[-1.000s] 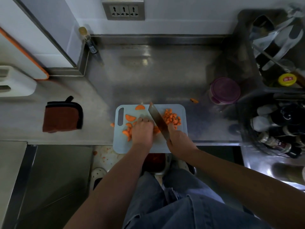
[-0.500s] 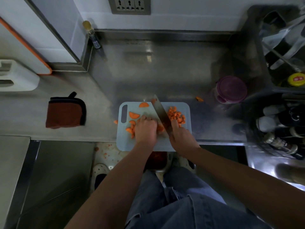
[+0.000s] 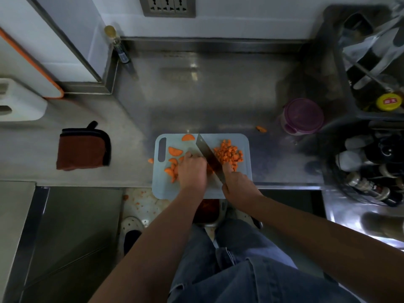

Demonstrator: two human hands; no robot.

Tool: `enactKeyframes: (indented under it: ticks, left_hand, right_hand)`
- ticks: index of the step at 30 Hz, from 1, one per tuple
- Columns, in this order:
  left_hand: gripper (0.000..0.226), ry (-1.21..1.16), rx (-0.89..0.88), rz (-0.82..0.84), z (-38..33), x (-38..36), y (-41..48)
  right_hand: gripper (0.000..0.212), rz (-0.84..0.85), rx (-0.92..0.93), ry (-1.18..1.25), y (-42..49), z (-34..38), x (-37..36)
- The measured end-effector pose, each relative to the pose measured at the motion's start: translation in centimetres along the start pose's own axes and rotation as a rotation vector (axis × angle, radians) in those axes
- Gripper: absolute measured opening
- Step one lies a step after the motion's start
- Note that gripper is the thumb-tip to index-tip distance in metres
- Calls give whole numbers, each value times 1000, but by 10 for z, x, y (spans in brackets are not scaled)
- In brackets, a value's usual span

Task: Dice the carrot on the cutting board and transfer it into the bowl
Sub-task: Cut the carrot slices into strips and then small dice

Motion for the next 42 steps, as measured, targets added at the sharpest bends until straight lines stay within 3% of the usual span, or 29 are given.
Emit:
enactKeyframes:
  ticks: [10,15,21,23,31,38,42]
  left_hand:
    - [12,2,-39,12,5,-7,-1]
    - [25,-1,-101,-46,14,-10,-5]
    - [12,6,4,-68,9,-6,-7]
    - [20,19,19,-41,6,-4,-6]
    - [25,11,34,-32,5,-11,-1]
    - [14,17,32,-28,8,-17,1]
    - [14,-12,-8,-65,10,-19,1]
  right_hand:
    - [30,-25,13,-18,4,0,-1]
    - [28,-58,46,35,-3,-2,7]
    - [28,-8,53,11,-12,0,6]
    - [27,5,30,1,-12,1,3]
    - [44,18,-21,-21,-6,-1,-10]
    - [40,-14,-12,-14,2,-2,-13]
    - [26,-70,-11,53,5,-4,-7]
Point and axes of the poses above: each hand's wrist, its own y-axis towards the middle knuckle, its own x-axis out of the back of the hand, z = x × y, the point moved 1 cm from there along y, towards the middle knuckle, and after that the axes turned 15 degrees about y, right-handed, at the moved point
